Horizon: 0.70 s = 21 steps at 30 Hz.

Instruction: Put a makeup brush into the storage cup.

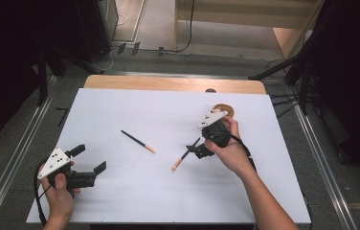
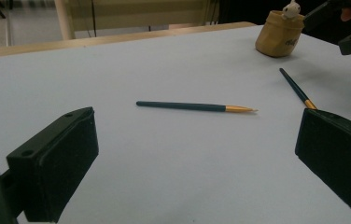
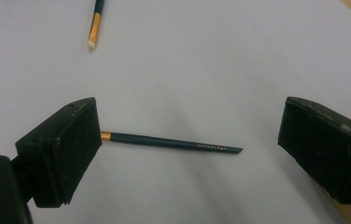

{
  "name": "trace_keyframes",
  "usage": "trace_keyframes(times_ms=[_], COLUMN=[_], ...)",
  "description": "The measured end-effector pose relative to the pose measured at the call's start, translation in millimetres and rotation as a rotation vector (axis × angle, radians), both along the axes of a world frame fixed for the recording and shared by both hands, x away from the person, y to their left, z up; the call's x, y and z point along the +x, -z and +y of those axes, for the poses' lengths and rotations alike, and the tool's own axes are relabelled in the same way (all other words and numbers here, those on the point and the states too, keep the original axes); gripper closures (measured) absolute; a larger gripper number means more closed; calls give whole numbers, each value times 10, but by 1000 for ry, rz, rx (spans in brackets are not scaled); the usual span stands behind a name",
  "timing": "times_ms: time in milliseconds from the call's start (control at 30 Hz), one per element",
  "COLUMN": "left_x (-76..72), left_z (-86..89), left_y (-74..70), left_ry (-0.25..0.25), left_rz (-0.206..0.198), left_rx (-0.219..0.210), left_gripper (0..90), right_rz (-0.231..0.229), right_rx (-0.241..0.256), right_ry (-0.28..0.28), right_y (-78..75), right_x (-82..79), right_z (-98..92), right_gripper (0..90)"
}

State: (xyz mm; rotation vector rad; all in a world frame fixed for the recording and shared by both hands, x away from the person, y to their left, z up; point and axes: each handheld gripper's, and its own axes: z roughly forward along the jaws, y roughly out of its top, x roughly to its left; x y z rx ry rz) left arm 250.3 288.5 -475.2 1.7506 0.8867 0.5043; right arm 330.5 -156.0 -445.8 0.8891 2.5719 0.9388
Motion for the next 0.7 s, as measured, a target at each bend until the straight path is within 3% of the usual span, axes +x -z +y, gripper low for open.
trace_keyframes(times_ms=[300,600,700], left_x=[0,6,3], left_z=[-2,-5,0], left_y=[5,15,14], left_ry=[2,1,0], left_rz=[0,4,4], left_rx=[11,13,15], left_gripper=[0,0,0], right_rz=[42,83,98], right_rx=[-17,-99,-141], right_ry=[-9,-75,-125], right_y=[36,107,134], right_x=[72,102,107], right_z=[5,73,135], right_gripper=[73,100,119])
